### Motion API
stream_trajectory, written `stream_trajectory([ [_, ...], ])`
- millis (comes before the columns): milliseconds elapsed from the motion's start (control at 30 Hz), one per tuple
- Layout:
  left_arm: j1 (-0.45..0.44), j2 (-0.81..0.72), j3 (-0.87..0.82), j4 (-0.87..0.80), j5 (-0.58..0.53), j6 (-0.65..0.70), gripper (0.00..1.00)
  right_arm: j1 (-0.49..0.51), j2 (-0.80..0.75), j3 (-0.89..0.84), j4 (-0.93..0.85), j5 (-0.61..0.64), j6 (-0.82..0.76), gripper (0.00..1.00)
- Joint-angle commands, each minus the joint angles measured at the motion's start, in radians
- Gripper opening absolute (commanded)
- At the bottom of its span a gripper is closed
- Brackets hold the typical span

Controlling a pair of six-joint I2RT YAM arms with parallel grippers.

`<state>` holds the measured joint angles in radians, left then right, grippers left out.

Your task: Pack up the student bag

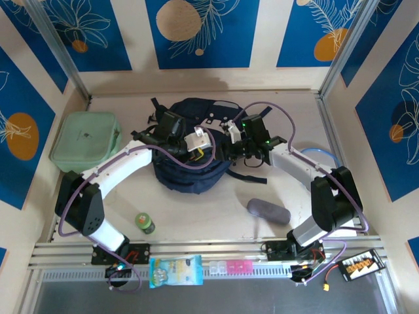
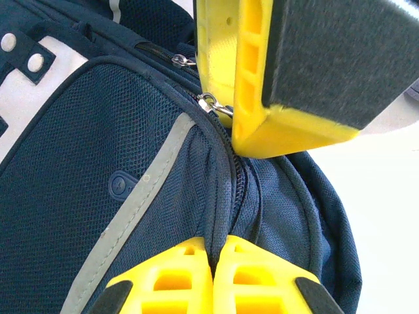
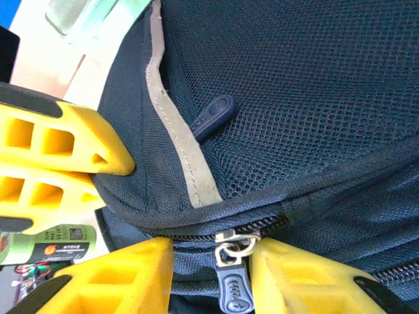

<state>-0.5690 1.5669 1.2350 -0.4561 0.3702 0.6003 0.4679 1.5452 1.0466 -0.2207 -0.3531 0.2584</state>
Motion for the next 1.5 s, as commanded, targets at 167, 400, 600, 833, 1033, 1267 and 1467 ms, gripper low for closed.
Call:
stream_trajectory([
  [167,0.011,-0.006,0.024,-0.003,0.038,-0.024,0.0,0.057,0.02,0.039,-0.045,0.188,-0.07,0.27],
  [400,0.01,-0.002,0.032,-0.005,0.039,-0.025,0.0,0.073,0.015,0.035,-0.066,0.293,-0.075,0.1],
  [600,0.011,0.002,0.035,-0.005,0.039,-0.032,0.0,0.065,-0.01,0.013,-0.054,0.286,-0.051,0.07],
  [833,0.011,0.017,0.043,0.005,0.032,-0.079,0.02,0.044,-0.043,-0.011,-0.041,0.143,-0.018,0.03],
  [1033,0.006,0.067,0.043,0.086,0.037,-0.167,0.04,0.073,-0.105,-0.098,0.047,0.035,0.098,0.03],
  [1267,0.005,0.103,0.041,0.181,0.064,-0.211,0.04,0.116,-0.132,-0.162,0.152,0.002,0.189,0.04],
  [1467,0.006,0.082,-0.008,0.232,0.055,-0.207,0.04,0.033,-0.23,-0.246,0.213,0.047,0.286,0.17],
])
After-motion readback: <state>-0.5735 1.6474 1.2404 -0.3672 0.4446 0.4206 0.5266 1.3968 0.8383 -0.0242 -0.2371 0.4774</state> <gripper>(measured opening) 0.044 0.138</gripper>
